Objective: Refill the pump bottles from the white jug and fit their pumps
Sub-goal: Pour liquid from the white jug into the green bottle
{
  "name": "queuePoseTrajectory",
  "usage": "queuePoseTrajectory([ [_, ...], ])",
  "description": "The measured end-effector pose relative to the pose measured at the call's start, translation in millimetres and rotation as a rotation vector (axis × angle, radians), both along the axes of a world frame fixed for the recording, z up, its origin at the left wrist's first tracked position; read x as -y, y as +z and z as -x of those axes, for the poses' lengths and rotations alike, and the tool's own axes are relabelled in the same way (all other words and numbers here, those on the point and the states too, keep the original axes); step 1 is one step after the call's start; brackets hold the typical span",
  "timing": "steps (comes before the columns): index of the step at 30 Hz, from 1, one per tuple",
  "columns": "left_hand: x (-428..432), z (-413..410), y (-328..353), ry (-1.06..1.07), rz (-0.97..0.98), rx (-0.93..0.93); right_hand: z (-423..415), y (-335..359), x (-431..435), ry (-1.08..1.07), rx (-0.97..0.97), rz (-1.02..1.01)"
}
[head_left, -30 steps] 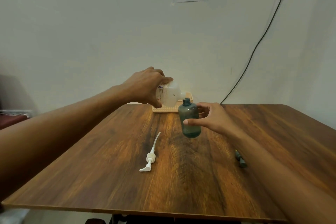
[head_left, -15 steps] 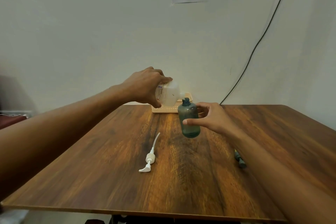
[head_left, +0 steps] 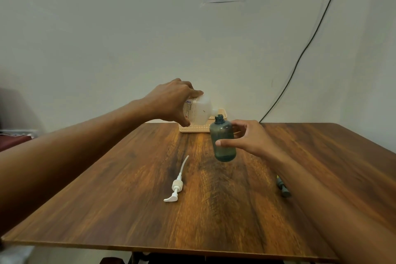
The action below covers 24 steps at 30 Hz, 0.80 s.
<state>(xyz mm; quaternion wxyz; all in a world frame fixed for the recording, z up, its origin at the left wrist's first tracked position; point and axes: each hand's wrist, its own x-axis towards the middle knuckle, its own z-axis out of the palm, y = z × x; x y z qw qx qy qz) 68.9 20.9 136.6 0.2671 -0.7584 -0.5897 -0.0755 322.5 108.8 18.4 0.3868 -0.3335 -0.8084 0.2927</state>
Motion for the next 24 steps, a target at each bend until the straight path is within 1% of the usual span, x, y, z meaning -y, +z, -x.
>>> queuePoseTrajectory([
  [15,3.1,-1.1,2.7,0.004,0.011,-0.005,2.1,0.7,1.1,-0.031,0.01,-0.003],
  [24,1.3,-0.3,1.7,-0.004,0.014,0.001,0.2,1.3,4.7,-0.002,-0.007,0.019],
])
